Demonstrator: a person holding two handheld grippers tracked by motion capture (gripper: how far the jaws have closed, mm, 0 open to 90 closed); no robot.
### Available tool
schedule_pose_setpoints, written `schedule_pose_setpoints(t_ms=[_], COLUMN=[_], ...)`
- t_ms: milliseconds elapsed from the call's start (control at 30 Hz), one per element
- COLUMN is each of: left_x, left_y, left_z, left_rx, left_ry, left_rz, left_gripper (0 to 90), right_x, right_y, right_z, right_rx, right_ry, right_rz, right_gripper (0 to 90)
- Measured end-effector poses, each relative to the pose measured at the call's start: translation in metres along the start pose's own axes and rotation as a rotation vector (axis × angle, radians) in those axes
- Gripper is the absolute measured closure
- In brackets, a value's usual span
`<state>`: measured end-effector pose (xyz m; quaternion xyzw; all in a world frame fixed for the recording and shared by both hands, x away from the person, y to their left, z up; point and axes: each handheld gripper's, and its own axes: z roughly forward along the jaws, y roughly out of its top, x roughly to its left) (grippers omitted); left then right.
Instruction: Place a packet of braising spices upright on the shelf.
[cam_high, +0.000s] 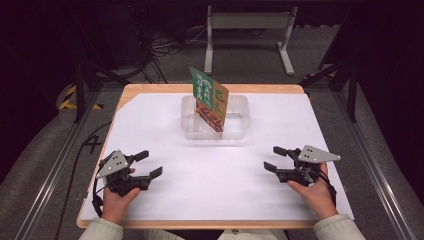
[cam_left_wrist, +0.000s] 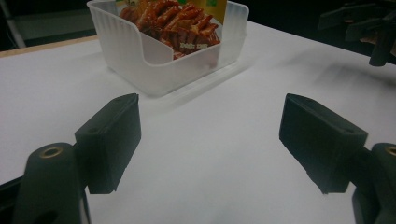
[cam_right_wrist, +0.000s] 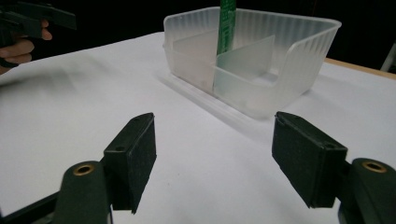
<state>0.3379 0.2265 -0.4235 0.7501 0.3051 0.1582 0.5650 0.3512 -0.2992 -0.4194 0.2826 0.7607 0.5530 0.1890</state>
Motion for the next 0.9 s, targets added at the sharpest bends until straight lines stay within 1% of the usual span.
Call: schedule_pose_setpoints(t_ms=[67, 100, 200, 233, 267, 300, 433, 467, 533, 567, 667, 733, 800, 900], left_x=[0.001, 0.001, 0.002, 0.002, 0.003, 0.003, 0.005, 0.005, 0.006, 0.006, 0.006, 0.005, 0.005, 0.005], left_y=[0.000, -0.001, -0.002, -0.002, -0.003, -0.003, -0.006, -0.007, -0.008, -0.008, -0.008, -0.007, -0.007, -0.006], left_z=[0.001, 0.002, 0.004, 0.005, 0.006, 0.007, 0.011, 0.012, 0.014, 0.015, 0.016, 0.016, 0.016, 0.016], left_rx=[-0.001, 0.003, 0.007, 0.014, 0.017, 0.016, 0.018, 0.022, 0.034, 0.038, 0.036, 0.039, 0.041, 0.033], left_ry=[-0.001, -0.004, 0.003, 0.004, 0.009, 0.003, 0.009, 0.006, 0.003, 0.005, 0.006, 0.007, 0.014, 0.020], left_rz=[0.003, -0.002, 0.008, 0.005, 0.017, 0.007, 0.022, 0.014, 0.020, 0.017, 0.027, 0.019, 0.020, 0.019], left_gripper=[21.5, 21.4, 21.2, 21.2, 21.3, 21.2, 20.5, 20.2, 20.0, 20.0, 20.0, 19.7, 19.7, 19.6], right_x=[0.000, 0.001, 0.001, 0.001, 0.001, 0.001, 0.000, 0.000, -0.001, -0.001, -0.002, -0.003, -0.003, -0.003], right_y=[-0.003, -0.004, -0.008, -0.010, -0.011, -0.012, -0.015, -0.016, -0.017, -0.017, -0.019, -0.020, -0.021, -0.020], right_z=[0.002, 0.002, 0.004, 0.004, 0.005, 0.005, 0.005, 0.005, 0.006, 0.006, 0.007, 0.007, 0.007, 0.005], right_rx=[0.008, 0.010, 0.018, 0.021, 0.023, 0.026, 0.027, 0.028, 0.030, 0.032, 0.042, 0.049, 0.050, 0.030], right_ry=[-0.003, -0.007, -0.016, -0.019, -0.022, -0.028, -0.048, -0.050, -0.053, -0.054, -0.054, -0.057, -0.058, -0.065], right_rz=[0.005, 0.003, 0.011, 0.014, 0.014, 0.014, 0.006, 0.007, 0.009, 0.012, 0.018, 0.025, 0.030, 0.034], right_gripper=[30.6, 30.6, 30.8, 30.8, 30.8, 30.7, 30.4, 30.3, 30.3, 30.3, 30.2, 30.2, 30.3, 30.3])
